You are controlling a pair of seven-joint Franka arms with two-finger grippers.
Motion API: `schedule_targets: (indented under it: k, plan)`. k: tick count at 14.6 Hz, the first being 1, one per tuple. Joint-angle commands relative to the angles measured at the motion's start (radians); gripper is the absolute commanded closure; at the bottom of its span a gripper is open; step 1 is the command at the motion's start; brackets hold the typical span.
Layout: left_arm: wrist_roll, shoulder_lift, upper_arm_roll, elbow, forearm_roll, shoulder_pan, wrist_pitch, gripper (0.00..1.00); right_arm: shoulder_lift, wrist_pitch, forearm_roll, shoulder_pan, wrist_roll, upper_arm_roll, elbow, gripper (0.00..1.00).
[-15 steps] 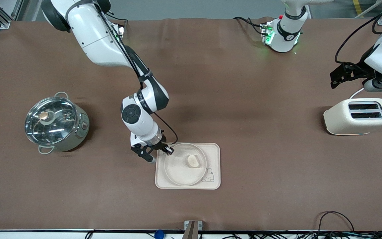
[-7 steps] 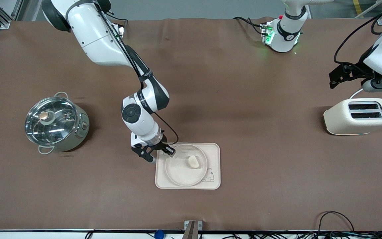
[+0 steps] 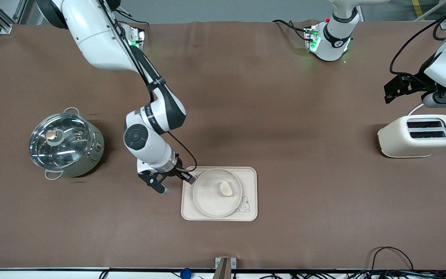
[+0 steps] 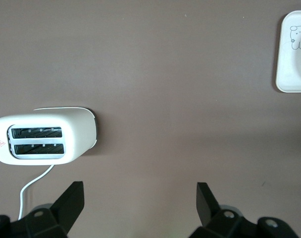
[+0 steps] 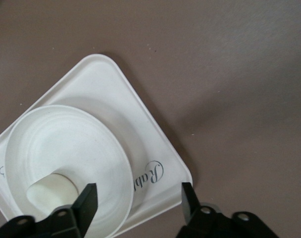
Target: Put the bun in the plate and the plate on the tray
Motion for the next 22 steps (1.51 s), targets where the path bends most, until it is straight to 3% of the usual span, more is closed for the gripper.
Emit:
schedule_targets:
  k: [1,5,17,22]
  plan:
    - [0.013,-0.015,-0.005,-0.005,-0.021,0.001,-0.004,0.0,-0.115,-0.092,-0.002,-0.039,-0.021,0.009,-0.033,0.0]
    - [0.015,-0.02,-0.007,-0.005,-0.021,0.001,-0.005,0.0,-0.23,-0.225,-0.09,-0.091,-0.028,0.003,-0.036,0.0]
    - [0.122,-0.012,-0.004,0.02,-0.023,0.007,-0.016,0.0,-0.6,-0.742,-0.157,-0.428,-0.669,0.004,-0.039,0.0]
    - [0.113,0.005,-0.005,0.052,-0.019,0.004,-0.008,0.0,-0.68,-0.845,-0.217,-0.504,-0.833,0.008,-0.035,0.0]
